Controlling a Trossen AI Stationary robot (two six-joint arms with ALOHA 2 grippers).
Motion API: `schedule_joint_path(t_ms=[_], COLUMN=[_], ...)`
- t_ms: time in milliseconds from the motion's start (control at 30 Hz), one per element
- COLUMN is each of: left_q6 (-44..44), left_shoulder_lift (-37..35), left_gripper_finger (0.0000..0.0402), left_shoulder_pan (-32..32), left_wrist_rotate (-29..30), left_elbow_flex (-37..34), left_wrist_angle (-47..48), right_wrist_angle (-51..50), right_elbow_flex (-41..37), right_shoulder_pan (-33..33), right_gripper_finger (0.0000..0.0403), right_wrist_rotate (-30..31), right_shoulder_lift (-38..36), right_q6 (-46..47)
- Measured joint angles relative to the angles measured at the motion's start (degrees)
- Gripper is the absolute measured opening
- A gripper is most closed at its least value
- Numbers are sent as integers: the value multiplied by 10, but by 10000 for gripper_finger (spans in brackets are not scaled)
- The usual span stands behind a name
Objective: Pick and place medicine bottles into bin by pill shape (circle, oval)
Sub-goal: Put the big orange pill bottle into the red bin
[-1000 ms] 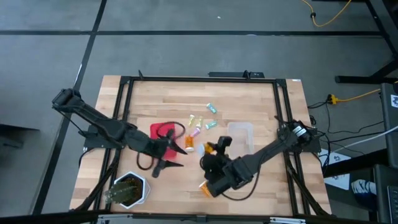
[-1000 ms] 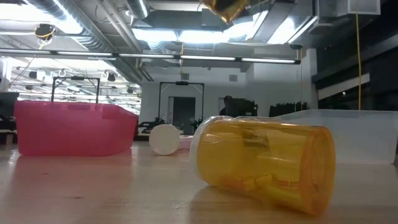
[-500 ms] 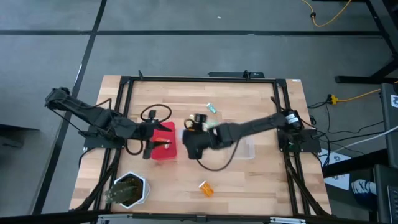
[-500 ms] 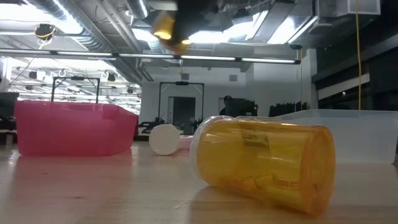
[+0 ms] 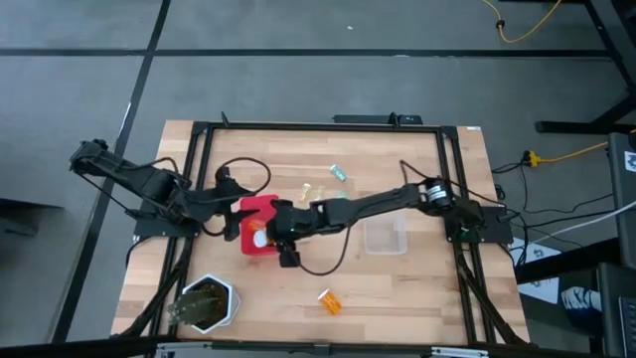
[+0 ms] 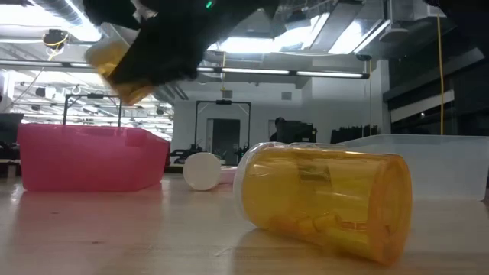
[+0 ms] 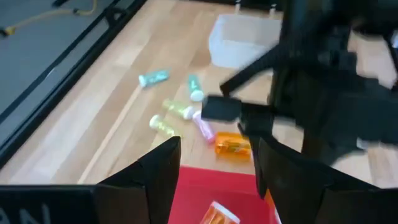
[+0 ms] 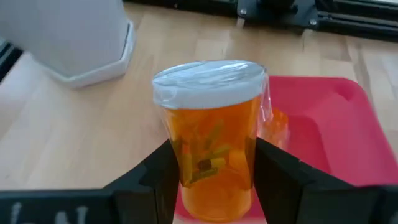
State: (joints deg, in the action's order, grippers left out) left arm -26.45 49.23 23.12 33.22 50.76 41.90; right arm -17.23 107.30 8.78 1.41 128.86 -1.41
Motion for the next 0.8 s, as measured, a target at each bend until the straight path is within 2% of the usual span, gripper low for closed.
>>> schedule_joint_path(t_ms=[233,500,633,700,800], left_q6=[-17,-26,-35,-35,-41], left_shoulder_lift=[-3,-3,-3,-3,-2], left_gripper_finger=[212,212,212,212,212], left_shoulder_pan=[1,1,1,1,1], left_wrist_rotate=[0,0,0,0,0], left_elbow_flex=[0,0,0,0,0], left_wrist_angle=[8,8,10,10,10], right_wrist_angle=[58,51,46,11,-102], right_elbow_flex=[0,0,1,14,57], right_shoulder_pan=[0,-5,-8,-8,-8], right_gripper_finger=[180,243,261,263,262], right_wrist_rotate=[0,2,2,1,0], right_shoulder_lift=[19,19,16,10,-6], right_q6=[31,48,57,56,57])
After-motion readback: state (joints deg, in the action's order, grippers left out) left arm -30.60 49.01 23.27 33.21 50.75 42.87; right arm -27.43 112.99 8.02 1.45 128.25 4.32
